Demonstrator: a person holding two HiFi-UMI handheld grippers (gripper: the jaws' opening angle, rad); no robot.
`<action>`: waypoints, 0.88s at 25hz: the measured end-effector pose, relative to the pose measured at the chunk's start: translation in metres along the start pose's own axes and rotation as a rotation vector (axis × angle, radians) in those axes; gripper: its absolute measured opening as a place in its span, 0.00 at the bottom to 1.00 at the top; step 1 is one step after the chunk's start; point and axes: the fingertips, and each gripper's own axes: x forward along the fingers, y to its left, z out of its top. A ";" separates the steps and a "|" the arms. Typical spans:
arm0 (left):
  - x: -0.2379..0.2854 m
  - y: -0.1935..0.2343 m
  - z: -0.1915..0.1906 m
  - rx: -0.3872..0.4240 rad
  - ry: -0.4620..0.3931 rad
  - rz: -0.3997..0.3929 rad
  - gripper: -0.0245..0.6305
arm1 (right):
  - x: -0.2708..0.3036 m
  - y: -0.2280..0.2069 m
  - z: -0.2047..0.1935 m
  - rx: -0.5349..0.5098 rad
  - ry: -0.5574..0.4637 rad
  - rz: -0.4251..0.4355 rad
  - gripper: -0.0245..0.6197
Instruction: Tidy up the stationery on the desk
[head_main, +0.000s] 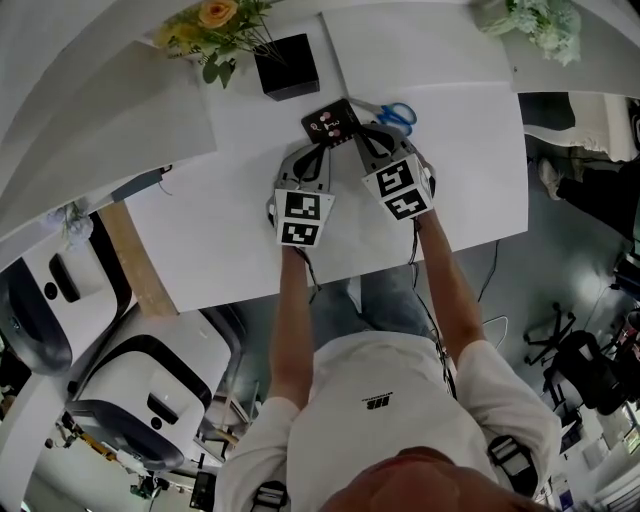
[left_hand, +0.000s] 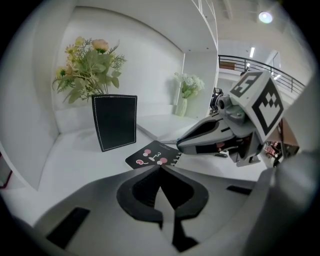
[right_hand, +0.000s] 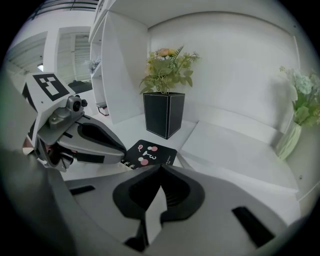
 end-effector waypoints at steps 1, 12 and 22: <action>0.000 0.000 -0.001 0.004 0.007 0.001 0.04 | 0.002 -0.001 -0.002 -0.005 0.010 -0.004 0.03; -0.005 0.004 -0.007 -0.019 0.035 0.005 0.04 | 0.006 0.014 -0.005 -0.024 0.080 0.028 0.03; -0.026 0.009 -0.023 -0.022 0.053 0.019 0.04 | -0.011 0.066 -0.020 -0.028 0.105 0.097 0.03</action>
